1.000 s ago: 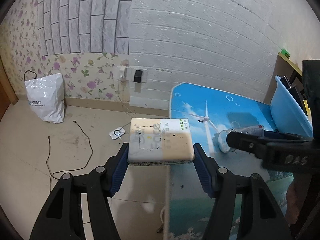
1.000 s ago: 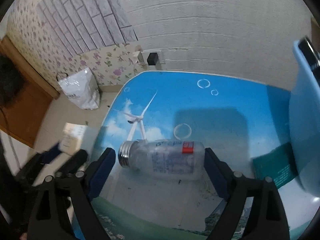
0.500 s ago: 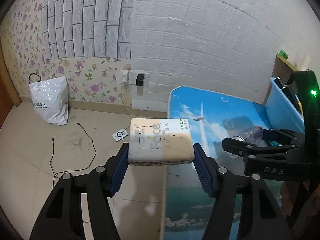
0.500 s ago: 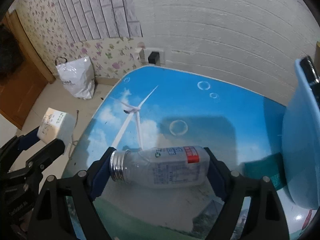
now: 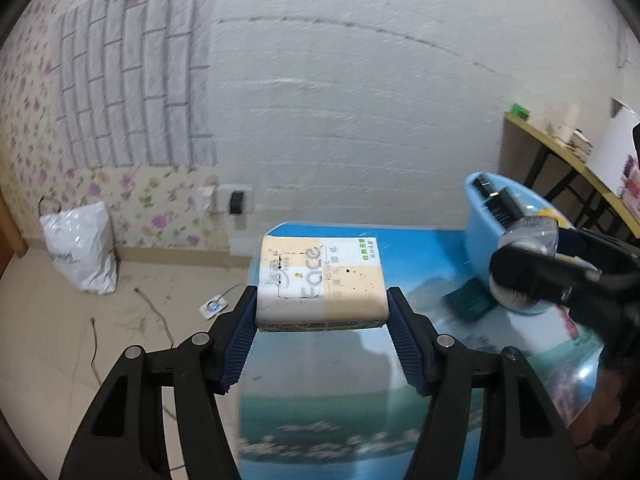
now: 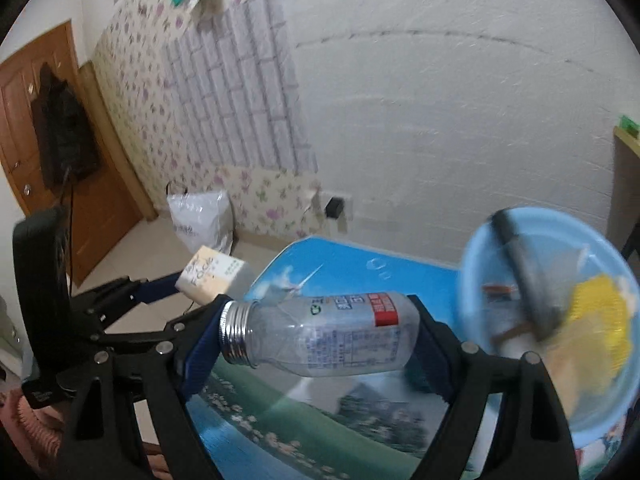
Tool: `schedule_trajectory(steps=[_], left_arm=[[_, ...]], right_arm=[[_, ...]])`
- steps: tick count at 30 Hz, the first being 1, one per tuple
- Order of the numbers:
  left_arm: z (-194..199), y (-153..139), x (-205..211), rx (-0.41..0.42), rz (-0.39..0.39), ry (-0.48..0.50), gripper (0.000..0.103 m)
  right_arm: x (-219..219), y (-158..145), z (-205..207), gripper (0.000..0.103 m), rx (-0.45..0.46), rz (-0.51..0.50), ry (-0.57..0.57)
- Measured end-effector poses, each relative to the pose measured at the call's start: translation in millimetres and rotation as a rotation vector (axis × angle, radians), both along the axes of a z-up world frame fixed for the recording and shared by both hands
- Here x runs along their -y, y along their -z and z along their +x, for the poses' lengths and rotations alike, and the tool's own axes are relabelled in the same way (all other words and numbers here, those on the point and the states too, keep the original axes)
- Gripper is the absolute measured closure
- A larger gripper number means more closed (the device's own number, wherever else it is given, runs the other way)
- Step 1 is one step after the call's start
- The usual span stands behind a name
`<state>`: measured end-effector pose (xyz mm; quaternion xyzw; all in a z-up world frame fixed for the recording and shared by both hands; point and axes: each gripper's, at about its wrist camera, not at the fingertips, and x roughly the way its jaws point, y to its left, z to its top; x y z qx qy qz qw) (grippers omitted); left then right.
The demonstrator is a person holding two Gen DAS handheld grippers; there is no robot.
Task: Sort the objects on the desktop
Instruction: 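Carry the Face box with the left tool over the basin while the right carries the glass bottle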
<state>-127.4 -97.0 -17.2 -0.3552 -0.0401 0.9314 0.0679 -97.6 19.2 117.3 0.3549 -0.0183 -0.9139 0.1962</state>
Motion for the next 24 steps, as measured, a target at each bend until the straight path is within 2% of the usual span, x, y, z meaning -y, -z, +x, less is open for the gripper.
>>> schedule_trajectory(steps=[4,12,17,19,24], left_arm=[[-6.5,-13.3,-39.2,-0.021,0.0,0.07,0.041],[-28.0,-33.2,-137.0,-0.04,0.001,0.224,0.041],[-42.8,-37.7,-184.4,-0.047,-0.003,0.286,0.041],[-47.2,-38.5,-196.8,-0.047,-0.003,0.307,0.041],[-57.0,-29.9,-218.9,-0.039,-0.044,0.309,0.04]], right_arm=[[-48.2,-15.1,-3.4,0.018,-0.038,0.028,0.084],[-139.6,-25.4,-23.6,0.018,-0.034,0.069,0.221],[-171.8,-22.3,-38.3,0.018,-0.034,0.07,0.237],[-182.1,-18.4,-45.8,0.018,-0.018,0.052,0.21],[-199.3,0.3,-55.8,0.017,0.02,0.048,0.194]])
